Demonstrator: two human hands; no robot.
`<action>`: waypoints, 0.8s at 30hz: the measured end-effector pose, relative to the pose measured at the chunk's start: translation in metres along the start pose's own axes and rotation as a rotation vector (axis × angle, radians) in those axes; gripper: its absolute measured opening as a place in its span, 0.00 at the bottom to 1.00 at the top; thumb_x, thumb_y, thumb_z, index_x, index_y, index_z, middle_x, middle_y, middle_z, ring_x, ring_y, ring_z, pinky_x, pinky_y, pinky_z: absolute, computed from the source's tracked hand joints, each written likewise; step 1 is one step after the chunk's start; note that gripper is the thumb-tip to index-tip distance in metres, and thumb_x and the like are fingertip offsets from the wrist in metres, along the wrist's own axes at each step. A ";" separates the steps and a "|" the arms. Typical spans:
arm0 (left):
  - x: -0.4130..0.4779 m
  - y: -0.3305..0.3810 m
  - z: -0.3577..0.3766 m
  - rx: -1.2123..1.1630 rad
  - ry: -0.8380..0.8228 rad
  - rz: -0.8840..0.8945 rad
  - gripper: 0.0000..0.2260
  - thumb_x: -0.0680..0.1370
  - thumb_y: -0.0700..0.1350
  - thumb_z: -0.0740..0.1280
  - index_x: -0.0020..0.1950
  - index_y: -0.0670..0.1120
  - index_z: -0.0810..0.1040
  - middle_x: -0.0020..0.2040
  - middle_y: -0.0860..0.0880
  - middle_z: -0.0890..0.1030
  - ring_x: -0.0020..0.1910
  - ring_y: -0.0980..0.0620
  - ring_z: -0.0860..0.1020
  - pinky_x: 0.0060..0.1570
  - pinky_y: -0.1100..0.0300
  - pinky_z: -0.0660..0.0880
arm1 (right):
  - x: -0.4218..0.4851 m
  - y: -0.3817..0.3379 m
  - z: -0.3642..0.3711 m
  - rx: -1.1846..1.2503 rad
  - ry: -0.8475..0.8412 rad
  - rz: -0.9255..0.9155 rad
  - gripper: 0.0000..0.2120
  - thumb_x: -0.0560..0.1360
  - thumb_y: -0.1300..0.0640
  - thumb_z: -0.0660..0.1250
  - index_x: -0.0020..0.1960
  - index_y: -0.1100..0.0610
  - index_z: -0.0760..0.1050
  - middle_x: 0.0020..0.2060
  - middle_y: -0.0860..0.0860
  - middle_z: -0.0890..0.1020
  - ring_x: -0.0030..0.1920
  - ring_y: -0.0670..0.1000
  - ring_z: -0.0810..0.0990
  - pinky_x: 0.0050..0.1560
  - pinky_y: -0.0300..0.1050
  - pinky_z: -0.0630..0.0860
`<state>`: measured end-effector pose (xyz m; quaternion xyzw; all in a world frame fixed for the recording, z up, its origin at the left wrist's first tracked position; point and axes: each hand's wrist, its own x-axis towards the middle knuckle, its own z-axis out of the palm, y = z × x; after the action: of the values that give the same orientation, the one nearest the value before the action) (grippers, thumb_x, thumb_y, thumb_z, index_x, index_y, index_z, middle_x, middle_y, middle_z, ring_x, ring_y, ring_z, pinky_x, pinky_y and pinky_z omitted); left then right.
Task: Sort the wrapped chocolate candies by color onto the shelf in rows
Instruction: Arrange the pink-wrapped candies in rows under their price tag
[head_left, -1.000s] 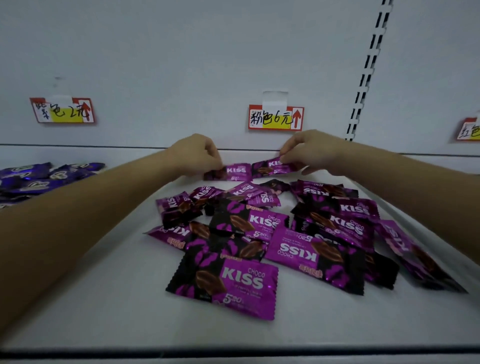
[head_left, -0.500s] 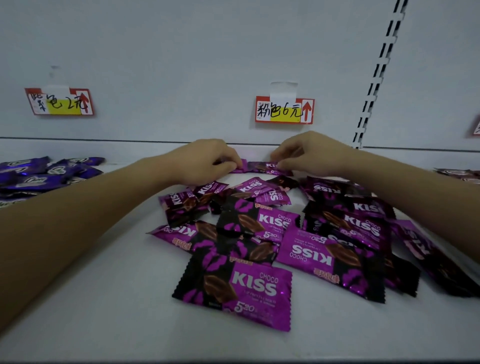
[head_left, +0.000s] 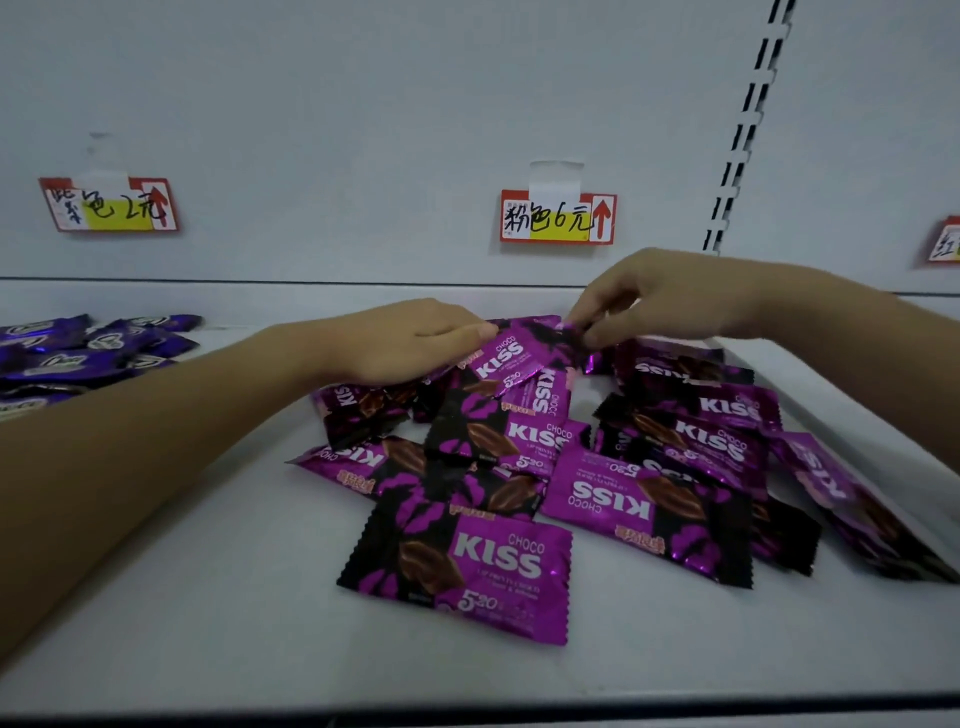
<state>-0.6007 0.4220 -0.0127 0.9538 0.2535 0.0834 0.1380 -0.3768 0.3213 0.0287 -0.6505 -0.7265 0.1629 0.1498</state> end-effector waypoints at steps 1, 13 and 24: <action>-0.002 0.001 0.001 -0.001 0.013 -0.002 0.29 0.77 0.60 0.46 0.67 0.46 0.74 0.66 0.50 0.75 0.64 0.54 0.71 0.57 0.71 0.62 | -0.003 0.003 -0.004 0.053 0.052 0.012 0.05 0.74 0.59 0.69 0.48 0.52 0.82 0.38 0.41 0.83 0.37 0.37 0.77 0.39 0.28 0.68; -0.009 0.006 0.004 0.002 0.012 0.077 0.32 0.73 0.69 0.46 0.65 0.54 0.76 0.66 0.57 0.75 0.64 0.59 0.71 0.69 0.55 0.65 | -0.001 0.034 -0.012 0.152 0.175 0.287 0.08 0.76 0.55 0.66 0.51 0.57 0.82 0.48 0.54 0.81 0.43 0.51 0.72 0.46 0.46 0.71; -0.009 0.001 0.004 0.056 0.071 0.083 0.28 0.78 0.63 0.45 0.64 0.53 0.76 0.67 0.57 0.73 0.66 0.61 0.68 0.68 0.67 0.60 | -0.006 0.036 -0.021 0.534 0.011 0.470 0.05 0.74 0.64 0.66 0.48 0.65 0.77 0.38 0.59 0.82 0.37 0.51 0.82 0.39 0.38 0.81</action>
<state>-0.6065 0.4157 -0.0173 0.9635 0.2205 0.1158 0.0984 -0.3352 0.3197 0.0321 -0.7388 -0.4879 0.3737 0.2767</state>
